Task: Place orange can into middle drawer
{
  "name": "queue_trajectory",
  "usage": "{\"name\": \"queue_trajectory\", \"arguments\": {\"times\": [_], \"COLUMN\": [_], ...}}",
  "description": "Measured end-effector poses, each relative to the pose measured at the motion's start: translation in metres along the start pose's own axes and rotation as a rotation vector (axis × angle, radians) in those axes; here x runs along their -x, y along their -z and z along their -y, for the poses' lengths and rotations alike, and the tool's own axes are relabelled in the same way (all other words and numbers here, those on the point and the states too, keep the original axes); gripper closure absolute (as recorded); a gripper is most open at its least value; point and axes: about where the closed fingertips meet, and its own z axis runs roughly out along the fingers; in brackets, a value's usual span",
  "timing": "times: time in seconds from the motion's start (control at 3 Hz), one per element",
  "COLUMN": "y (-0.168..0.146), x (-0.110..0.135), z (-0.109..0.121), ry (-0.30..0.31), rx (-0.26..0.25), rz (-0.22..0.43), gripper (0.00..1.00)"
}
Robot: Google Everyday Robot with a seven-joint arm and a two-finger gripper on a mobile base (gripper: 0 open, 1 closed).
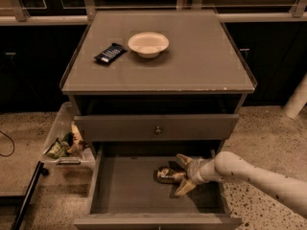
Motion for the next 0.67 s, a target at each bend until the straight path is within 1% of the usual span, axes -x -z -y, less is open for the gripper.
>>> {"name": "queue_trajectory", "arguments": {"times": [0.33, 0.67], "y": [0.007, 0.045], "x": [-0.003, 0.004], "z": [-0.007, -0.014], "ry": [-0.007, 0.003], "rx": [0.012, -0.007], "rz": [0.02, 0.084], "gripper": [0.0, 0.0]}}
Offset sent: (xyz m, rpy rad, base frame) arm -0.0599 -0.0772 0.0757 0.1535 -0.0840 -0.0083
